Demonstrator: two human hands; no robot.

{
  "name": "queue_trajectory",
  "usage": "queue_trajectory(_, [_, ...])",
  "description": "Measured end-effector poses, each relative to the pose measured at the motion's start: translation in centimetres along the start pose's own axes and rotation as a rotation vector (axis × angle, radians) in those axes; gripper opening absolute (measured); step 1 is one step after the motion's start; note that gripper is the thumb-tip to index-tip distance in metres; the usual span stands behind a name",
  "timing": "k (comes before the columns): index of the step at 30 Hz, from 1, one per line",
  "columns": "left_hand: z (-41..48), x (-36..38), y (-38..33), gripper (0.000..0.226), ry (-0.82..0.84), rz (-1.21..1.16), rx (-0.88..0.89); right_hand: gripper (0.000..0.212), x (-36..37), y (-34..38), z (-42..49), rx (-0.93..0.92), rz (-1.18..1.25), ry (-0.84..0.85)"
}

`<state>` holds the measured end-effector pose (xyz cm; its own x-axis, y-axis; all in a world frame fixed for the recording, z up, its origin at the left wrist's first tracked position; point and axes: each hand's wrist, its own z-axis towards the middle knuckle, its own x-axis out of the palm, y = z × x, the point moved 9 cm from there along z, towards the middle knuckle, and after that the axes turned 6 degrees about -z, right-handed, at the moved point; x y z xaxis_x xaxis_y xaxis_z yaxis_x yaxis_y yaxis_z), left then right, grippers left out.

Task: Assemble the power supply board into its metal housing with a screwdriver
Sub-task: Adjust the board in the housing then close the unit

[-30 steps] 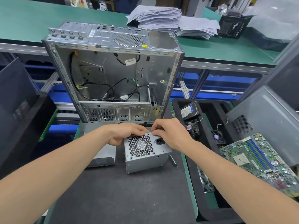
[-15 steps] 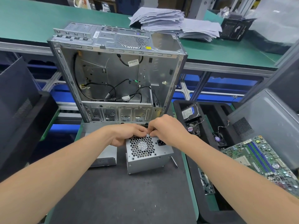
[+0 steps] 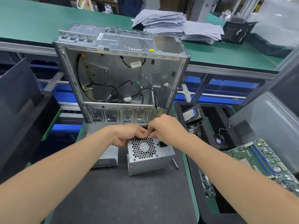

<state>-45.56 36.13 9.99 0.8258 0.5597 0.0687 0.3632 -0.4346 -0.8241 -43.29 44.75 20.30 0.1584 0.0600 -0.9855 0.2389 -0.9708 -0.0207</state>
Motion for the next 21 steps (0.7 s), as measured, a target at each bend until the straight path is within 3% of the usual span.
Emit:
queue_trajectory(5, [-0.3,0.5,-0.2,0.043,0.043,-0.015,0.0,0.012,-0.2,-1.0,-0.2,0.085,0.142,0.004])
queue_trajectory(12, [-0.6,0.4,-0.1,0.013,0.007,-0.032,-0.012,0.008,0.4,-1.8,-0.2,0.171,0.26,-0.004])
queue_trajectory(21, [-0.6,0.3,0.1,0.02,0.008,-0.117,-0.054,0.007,0.5,-2.6,-0.9,0.179,0.297,-0.067])
